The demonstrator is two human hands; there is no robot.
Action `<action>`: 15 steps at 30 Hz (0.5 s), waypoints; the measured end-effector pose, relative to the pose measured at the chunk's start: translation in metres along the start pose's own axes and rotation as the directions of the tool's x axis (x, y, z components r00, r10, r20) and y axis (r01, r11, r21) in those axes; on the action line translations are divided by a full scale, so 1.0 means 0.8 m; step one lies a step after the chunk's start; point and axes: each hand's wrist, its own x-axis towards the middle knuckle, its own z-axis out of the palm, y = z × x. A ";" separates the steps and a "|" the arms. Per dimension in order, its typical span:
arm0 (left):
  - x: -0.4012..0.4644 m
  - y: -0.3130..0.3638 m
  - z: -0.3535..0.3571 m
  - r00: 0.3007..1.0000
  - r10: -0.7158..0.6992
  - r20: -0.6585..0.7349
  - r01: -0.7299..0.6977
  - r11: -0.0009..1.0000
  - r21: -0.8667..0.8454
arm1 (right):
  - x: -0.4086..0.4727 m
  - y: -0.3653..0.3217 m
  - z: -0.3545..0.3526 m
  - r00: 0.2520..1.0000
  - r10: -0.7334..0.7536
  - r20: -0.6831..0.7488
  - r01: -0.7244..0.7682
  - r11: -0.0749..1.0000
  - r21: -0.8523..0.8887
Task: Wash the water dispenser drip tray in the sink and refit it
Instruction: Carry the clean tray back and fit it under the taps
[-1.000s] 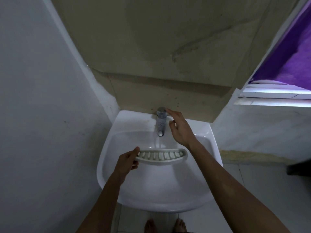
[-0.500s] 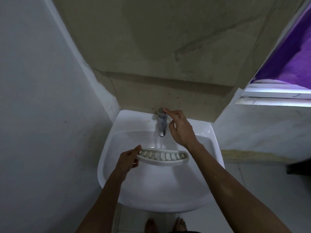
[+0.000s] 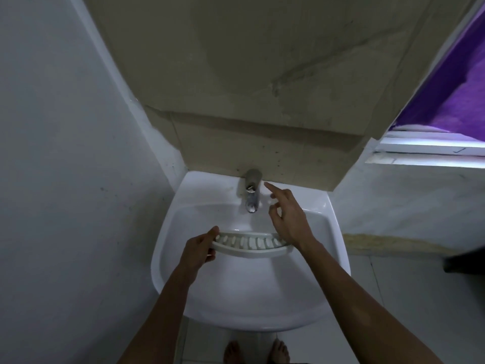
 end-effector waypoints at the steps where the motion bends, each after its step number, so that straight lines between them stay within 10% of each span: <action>1: 0.001 0.001 0.000 1.000 0.001 -0.002 -0.001 1.000 -0.004 | -0.004 0.004 -0.003 0.999 0.036 0.000 -0.036 0.999 0.005; 15: -0.011 0.036 0.033 1.000 0.024 -0.009 -0.025 0.997 -0.075 | -0.041 0.026 -0.055 0.915 0.322 0.241 -0.375 0.900 0.221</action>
